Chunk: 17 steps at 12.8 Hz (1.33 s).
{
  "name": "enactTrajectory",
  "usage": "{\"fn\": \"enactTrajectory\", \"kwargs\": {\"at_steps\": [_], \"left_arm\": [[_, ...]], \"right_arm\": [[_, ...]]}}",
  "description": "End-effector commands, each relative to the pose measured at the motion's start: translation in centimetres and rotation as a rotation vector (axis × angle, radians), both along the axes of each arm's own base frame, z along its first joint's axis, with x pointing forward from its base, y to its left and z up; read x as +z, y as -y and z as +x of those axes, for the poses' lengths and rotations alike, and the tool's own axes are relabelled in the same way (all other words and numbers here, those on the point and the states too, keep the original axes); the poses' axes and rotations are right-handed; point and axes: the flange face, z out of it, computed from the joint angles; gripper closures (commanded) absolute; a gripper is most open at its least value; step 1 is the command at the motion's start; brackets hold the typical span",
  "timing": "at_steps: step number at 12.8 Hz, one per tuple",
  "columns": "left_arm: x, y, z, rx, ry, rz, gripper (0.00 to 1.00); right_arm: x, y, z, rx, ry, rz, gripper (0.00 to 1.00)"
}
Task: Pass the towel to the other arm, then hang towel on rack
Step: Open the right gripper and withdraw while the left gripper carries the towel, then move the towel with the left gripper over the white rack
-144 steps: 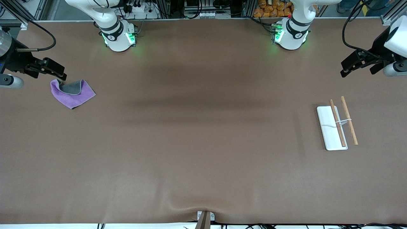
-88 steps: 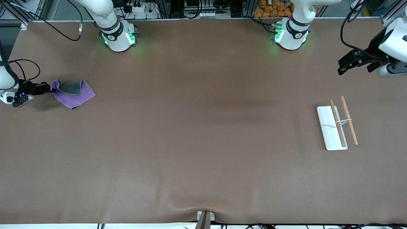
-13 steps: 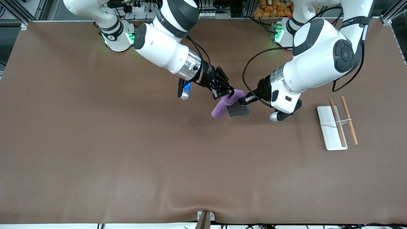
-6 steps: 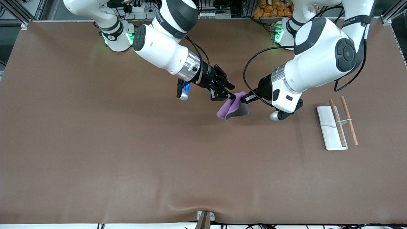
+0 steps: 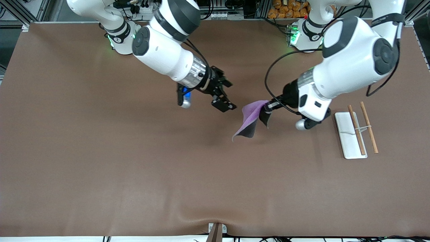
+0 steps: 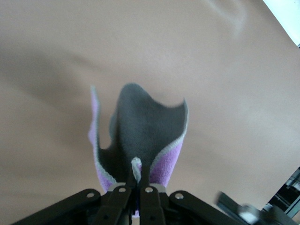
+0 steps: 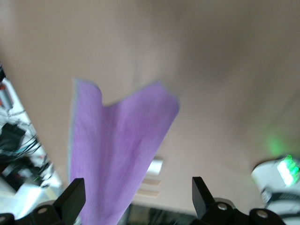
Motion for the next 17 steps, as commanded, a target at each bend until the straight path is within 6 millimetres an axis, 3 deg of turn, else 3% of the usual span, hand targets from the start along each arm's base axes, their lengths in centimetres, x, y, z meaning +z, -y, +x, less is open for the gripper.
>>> {"fn": "enactTrajectory", "kwargs": {"at_steps": [1, 3, 5, 8, 12, 17], "left_arm": [[-0.3, -4.3, 1.1, -0.092, 0.028, 0.000, 1.00], [-1.2, -6.9, 1.7, -0.159, 0.038, -0.002, 1.00], [-2.3, -9.6, 2.3, -0.213, 0.046, 0.010, 1.00], [-3.9, -13.7, 2.9, -0.276, 0.023, 0.039, 1.00], [-5.5, -19.4, 2.7, -0.377, -0.003, 0.050, 1.00], [-7.4, -27.1, 0.7, -0.457, -0.071, -0.013, 1.00]], "right_arm": [[2.5, 1.9, -1.0, 0.070, 0.099, -0.160, 0.00], [3.8, 4.1, 0.1, 0.143, 0.187, -0.197, 0.00], [4.2, 6.6, 0.7, 0.343, 0.247, -0.237, 0.00], [5.5, 12.0, 1.7, 0.551, 0.264, -0.287, 0.00], [6.9, 19.2, 1.9, 0.871, 0.289, -0.559, 0.00], [7.9, 31.5, 4.8, 1.171, 0.330, -0.522, 0.00]]}}
